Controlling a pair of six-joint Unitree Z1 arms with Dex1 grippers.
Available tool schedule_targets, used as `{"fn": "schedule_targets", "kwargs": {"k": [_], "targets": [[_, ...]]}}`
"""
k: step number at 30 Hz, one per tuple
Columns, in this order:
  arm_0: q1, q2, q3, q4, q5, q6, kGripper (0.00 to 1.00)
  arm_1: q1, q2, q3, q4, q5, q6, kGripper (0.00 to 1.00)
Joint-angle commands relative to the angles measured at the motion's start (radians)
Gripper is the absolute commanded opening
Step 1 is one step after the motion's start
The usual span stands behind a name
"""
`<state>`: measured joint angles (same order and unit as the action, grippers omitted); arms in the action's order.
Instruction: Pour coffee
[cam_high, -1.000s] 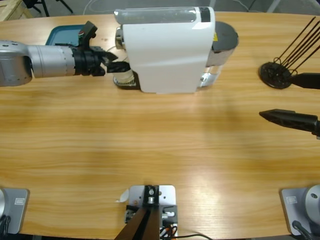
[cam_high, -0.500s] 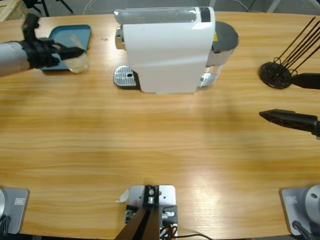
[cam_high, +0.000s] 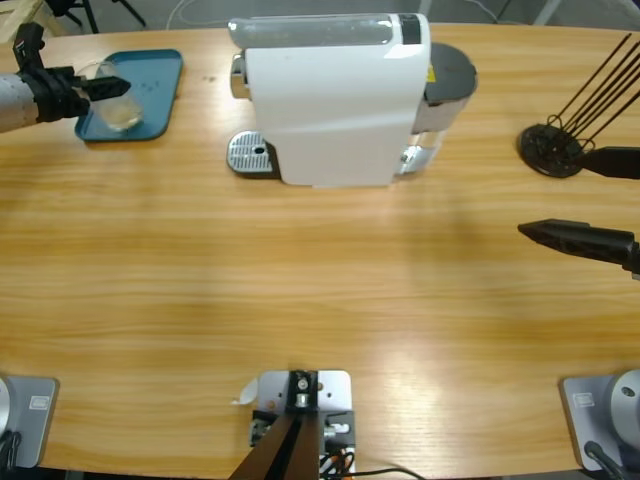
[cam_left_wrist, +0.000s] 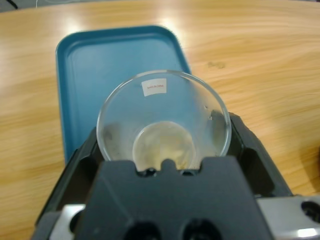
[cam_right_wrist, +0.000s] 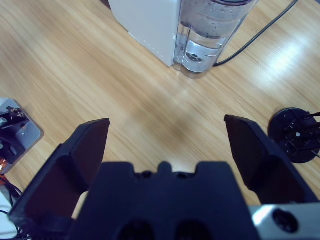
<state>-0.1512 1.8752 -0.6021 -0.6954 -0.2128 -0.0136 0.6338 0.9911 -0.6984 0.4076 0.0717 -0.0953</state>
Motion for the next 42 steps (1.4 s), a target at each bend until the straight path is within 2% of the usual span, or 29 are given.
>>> {"fn": "schedule_targets", "kwargs": {"k": [1, 3, 4, 5, 6, 13, 17, 24, 27, 28, 31, 33, 36, 38, 42], "targets": [[0.031, 0.093, 0.005, 0.037, 0.009, -0.021, 0.453, 0.012, -0.008, 0.039, -0.013, -0.017, -0.001, 1.0], [0.031, 0.093, 0.005, 0.038, 0.009, -0.022, 0.494, 0.012, -0.008, 0.039, -0.013, -0.018, -0.001, 1.0], [0.032, 0.093, 0.005, 0.039, 0.007, -0.022, 0.76, 0.012, -0.006, 0.039, -0.013, -0.018, -0.001, 1.0], [0.032, 0.092, 0.007, 0.043, 0.004, -0.022, 0.936, 0.012, -0.006, 0.039, -0.013, -0.018, -0.001, 1.0], [0.031, 0.089, 0.012, 0.045, -0.001, -0.021, 0.968, 0.012, -0.006, 0.039, -0.013, -0.018, -0.001, 1.0], [0.007, 0.024, 0.049, 0.045, -0.017, -0.024, 1.0, 0.012, -0.002, 0.039, -0.013, -0.018, -0.001, 1.0], [-0.007, -0.106, 0.055, 0.106, -0.024, -0.032, 1.0, 0.012, -0.002, 0.039, -0.013, -0.018, -0.001, 1.0], [-0.13, -0.471, -0.027, 0.513, -0.013, 0.001, 1.0, 0.012, -0.009, 0.042, -0.015, -0.02, -0.001, 1.0], [-0.297, -0.597, -0.074, 0.728, -0.005, 0.032, 1.0, 0.012, -0.01, 0.043, -0.015, -0.018, -0.001, 1.0], [-0.341, -0.622, -0.064, 0.757, 0.001, 0.033, 1.0, 0.012, -0.009, 0.043, -0.015, -0.017, -0.001, 1.0], [-0.441, -0.651, 0.026, 0.763, 0.005, 0.028, 1.0, 0.012, -0.005, 0.043, -0.015, -0.016, -0.003, 1.0], [-0.541, -0.654, 0.054, 0.744, 0.064, 0.015, 1.0, 0.012, -0.004, 0.043, -0.015, -0.012, -0.003, 1.0], [-0.64, -0.629, 0.06, 0.743, 0.183, 0.078, 1.0, 0.012, 0.012, 0.043, -0.015, -0.011, -0.003, 1.0], [-0.651, -0.612, 0.071, 0.704, 0.222, 0.098, 1.0, 0.012, 0.026, 0.043, -0.015, -0.01, -0.004, 1.0], [-0.651, -0.638, 0.088, 0.659, 0.198, 0.029, 1.0, 0.012, 0.035, 0.043, -0.013, -0.011, -0.006, 1.0]]}}
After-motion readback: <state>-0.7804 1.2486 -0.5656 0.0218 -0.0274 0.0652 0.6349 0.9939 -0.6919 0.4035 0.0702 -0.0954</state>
